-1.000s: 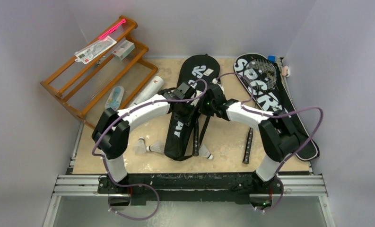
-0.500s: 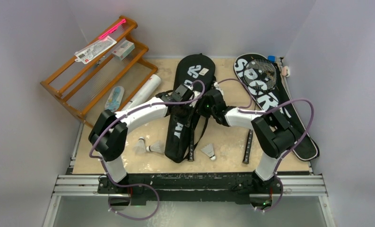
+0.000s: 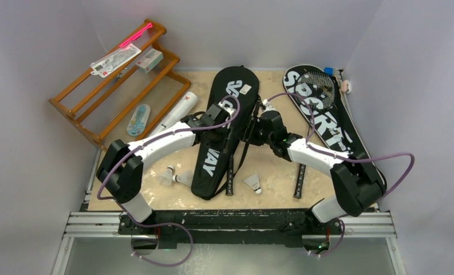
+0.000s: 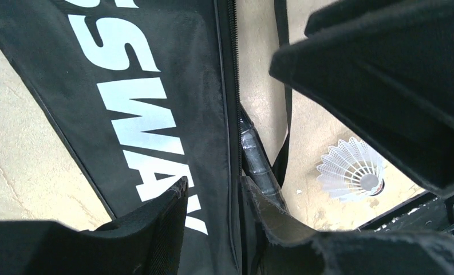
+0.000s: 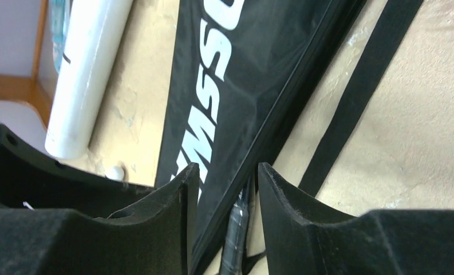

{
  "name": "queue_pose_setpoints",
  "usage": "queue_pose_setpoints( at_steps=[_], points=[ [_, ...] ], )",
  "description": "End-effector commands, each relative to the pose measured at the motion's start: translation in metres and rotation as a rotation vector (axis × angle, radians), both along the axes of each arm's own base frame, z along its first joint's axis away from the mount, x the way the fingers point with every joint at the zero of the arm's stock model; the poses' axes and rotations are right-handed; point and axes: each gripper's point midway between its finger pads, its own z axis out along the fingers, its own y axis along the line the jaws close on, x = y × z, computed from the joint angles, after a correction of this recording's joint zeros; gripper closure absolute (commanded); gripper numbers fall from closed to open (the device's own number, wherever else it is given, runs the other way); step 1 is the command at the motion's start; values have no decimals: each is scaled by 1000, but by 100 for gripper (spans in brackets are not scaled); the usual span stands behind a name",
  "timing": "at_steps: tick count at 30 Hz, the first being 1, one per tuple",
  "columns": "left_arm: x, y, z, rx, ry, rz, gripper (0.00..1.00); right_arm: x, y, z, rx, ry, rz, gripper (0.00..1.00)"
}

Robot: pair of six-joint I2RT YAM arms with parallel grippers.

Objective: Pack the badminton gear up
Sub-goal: Place the racket in the racket bag.

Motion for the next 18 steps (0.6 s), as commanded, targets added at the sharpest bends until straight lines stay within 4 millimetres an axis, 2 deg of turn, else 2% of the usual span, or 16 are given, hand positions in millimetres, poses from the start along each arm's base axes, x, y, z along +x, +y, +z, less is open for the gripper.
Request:
queue_pose_setpoints(
  at_steps=[1,5,9,12,18],
  points=[
    [-2,2,1,-10,-24,31,66,-25,0,-3,-41,27,124,57],
    [-12,0,-2,-11,-18,8,61,-37,-1,0,-26,33,158,58],
    [-24,4,-11,80,-28,4,53,-52,0,3,-8,63,197,58],
    [-32,5,-13,111,-39,3,53,-70,7,-2,5,118,260,63],
    [-45,2,-19,159,-46,-13,50,-107,22,-18,38,171,328,63]
  ],
)
